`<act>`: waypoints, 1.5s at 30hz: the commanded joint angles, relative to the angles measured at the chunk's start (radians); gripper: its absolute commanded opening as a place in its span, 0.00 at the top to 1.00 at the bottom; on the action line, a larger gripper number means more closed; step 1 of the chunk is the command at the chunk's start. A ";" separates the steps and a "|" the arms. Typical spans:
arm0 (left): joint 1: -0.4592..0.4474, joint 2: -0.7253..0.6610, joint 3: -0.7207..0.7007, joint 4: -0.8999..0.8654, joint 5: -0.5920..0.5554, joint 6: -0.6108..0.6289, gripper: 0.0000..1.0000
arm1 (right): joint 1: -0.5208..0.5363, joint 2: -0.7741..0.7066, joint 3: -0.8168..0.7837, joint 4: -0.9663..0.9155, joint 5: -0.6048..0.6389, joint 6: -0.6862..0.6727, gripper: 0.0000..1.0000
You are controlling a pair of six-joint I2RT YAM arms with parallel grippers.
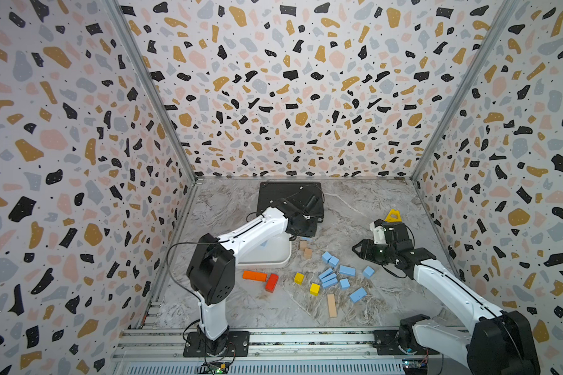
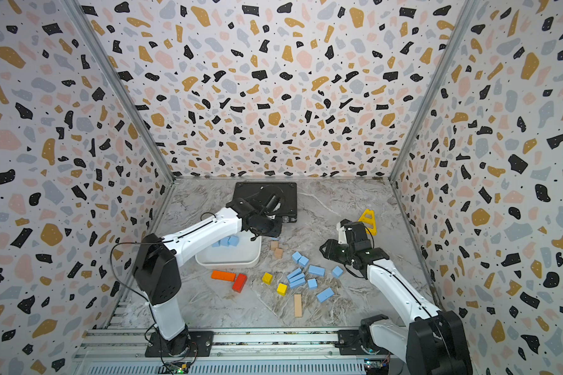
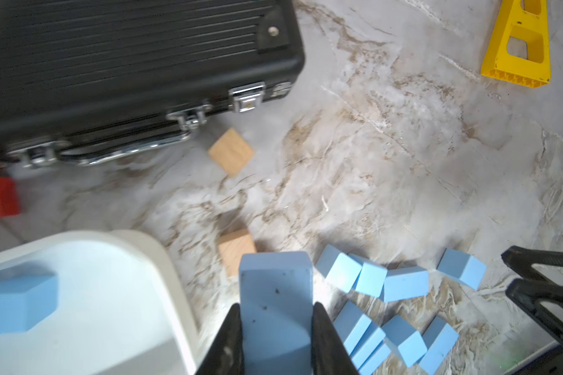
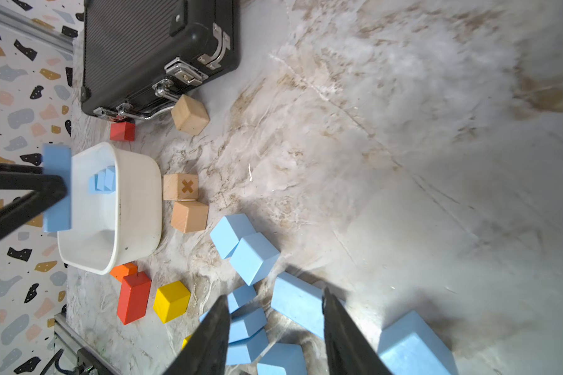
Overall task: Pick out the blue building blocks
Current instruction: Pick up the building block from the center of the board, then place the building block in the storage box.
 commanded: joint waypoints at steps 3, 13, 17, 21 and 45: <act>0.113 -0.111 -0.059 -0.105 0.102 0.295 0.86 | 0.039 0.035 0.058 0.059 0.011 0.014 0.51; 0.342 -0.213 -0.220 -0.262 0.227 1.351 0.88 | 0.068 0.086 0.080 0.080 0.027 0.031 0.52; 0.391 -0.157 -0.264 -0.335 0.126 1.687 0.88 | 0.070 0.089 0.074 0.084 0.027 0.035 0.52; 0.428 -0.143 -0.344 -0.228 0.070 1.810 0.87 | 0.070 0.086 0.074 0.075 0.032 0.030 0.52; 0.510 -0.024 -0.374 -0.017 0.015 1.816 0.78 | 0.072 0.086 0.054 0.083 0.039 0.043 0.52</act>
